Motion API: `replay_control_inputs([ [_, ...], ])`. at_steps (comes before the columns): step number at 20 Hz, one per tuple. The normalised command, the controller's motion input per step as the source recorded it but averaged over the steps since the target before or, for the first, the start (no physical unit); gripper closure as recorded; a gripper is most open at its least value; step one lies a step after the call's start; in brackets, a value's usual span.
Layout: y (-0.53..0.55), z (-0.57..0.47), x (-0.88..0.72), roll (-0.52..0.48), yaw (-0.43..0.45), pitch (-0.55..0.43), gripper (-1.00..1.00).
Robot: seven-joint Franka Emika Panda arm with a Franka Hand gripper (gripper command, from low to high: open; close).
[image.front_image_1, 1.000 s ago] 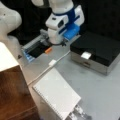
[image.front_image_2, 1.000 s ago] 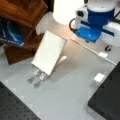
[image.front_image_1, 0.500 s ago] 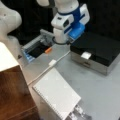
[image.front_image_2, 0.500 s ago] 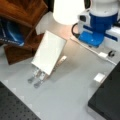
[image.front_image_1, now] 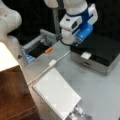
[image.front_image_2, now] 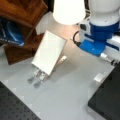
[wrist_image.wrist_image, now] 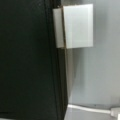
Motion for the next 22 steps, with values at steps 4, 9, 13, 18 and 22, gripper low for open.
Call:
replay_control_inputs([
  [4,0.09,0.05,0.15,0.212,-0.029,0.152,-1.0],
  [9,0.02,-0.07,0.24,0.196,0.054,0.177,-1.0],
  [13,-0.15,-0.12,0.33,0.284,0.135,0.178,-1.0],
  [18,-0.35,-0.07,0.3,0.401,0.143,0.146,-1.0],
  [22,-0.26,0.01,0.19,0.401,0.049,0.14,-1.0],
])
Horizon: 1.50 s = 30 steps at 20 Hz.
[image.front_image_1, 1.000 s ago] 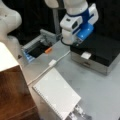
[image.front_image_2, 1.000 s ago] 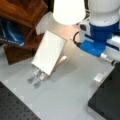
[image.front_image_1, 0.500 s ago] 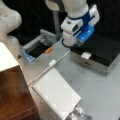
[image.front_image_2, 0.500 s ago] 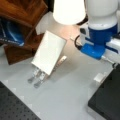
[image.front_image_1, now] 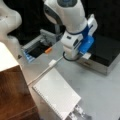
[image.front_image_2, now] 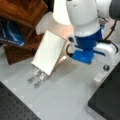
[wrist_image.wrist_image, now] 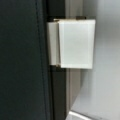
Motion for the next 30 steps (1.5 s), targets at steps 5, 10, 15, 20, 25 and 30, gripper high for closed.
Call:
replay_control_inputs([
  [5,-0.06,-0.05,0.17,0.376,-0.006,0.159,-1.0],
  [10,0.07,-0.06,0.21,0.322,-0.021,0.128,-1.0],
  [15,0.05,-0.04,0.2,0.264,0.033,0.06,-1.0],
  [20,-0.03,-0.12,0.16,0.216,0.12,0.028,-1.0],
  [25,-0.04,-0.12,0.13,0.335,0.03,0.033,-1.0],
  [30,-0.02,-0.16,0.1,0.306,-0.008,0.02,-1.0],
])
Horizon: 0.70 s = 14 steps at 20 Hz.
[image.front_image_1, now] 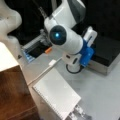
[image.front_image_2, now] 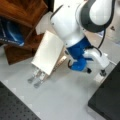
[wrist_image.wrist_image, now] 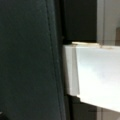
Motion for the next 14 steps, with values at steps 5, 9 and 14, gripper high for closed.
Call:
replay_control_inputs([
  [5,-0.02,-0.15,0.05,0.245,-0.018,-0.016,-1.0],
  [9,-0.02,-0.11,0.1,0.256,-0.077,-0.025,-1.0],
  [14,-0.05,-0.12,0.1,0.255,-0.039,-0.062,-1.0],
])
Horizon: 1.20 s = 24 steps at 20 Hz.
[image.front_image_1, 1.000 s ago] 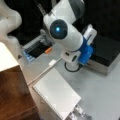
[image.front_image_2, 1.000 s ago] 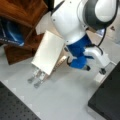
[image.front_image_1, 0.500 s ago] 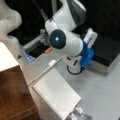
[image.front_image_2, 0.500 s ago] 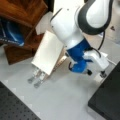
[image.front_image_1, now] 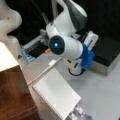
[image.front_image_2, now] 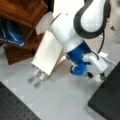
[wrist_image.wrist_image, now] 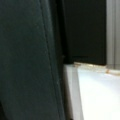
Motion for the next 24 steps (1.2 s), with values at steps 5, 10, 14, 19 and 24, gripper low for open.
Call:
replay_control_inputs([
  [5,-0.1,-0.1,0.04,0.258,0.014,-0.039,-1.0],
  [10,-0.11,-0.12,0.02,0.262,0.05,-0.034,-1.0],
  [14,-0.09,-0.14,-0.02,0.303,0.032,-0.031,-1.0],
  [19,-0.07,-0.2,-0.05,0.35,-0.033,-0.061,-1.0],
  [24,-0.08,-0.2,-0.06,0.373,-0.047,-0.072,-1.0],
])
